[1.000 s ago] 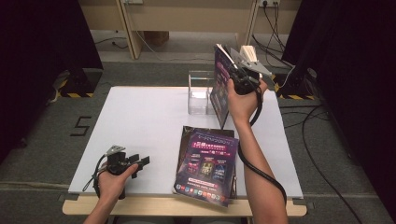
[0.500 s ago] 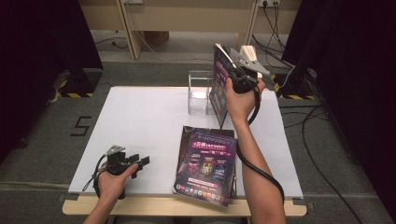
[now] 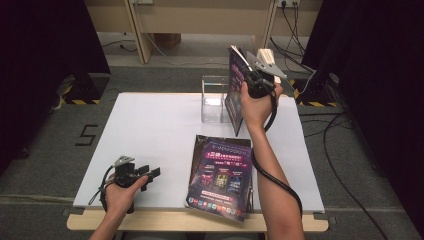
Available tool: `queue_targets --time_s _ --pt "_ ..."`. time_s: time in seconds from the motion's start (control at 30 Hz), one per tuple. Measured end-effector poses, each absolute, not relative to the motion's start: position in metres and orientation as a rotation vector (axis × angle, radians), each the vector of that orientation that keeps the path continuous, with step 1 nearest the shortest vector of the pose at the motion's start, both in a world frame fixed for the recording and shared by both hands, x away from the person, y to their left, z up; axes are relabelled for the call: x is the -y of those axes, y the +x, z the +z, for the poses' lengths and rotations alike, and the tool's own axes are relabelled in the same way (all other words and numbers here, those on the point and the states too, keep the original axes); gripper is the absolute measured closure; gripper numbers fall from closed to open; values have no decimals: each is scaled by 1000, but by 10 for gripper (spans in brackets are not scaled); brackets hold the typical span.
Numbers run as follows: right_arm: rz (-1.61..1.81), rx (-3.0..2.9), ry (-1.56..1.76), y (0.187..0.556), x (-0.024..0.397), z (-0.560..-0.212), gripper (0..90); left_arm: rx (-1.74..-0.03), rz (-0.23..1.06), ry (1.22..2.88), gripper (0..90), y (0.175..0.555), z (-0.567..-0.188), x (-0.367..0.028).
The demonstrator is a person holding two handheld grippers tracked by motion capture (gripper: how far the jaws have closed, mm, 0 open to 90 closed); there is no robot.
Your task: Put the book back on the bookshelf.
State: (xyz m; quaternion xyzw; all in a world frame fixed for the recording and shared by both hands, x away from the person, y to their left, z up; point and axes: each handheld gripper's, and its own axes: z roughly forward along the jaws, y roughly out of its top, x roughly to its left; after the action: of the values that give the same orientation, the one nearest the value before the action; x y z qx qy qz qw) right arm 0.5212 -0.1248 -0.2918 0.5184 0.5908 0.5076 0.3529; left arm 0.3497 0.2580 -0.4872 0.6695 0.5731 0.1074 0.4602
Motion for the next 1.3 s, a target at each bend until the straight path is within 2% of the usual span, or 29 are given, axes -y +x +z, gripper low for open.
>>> queue_targets --time_s 1.3 --pt "1300 -1504 1336 536 121 -292 844 -1408 262 1652 429 350 -488 -259"
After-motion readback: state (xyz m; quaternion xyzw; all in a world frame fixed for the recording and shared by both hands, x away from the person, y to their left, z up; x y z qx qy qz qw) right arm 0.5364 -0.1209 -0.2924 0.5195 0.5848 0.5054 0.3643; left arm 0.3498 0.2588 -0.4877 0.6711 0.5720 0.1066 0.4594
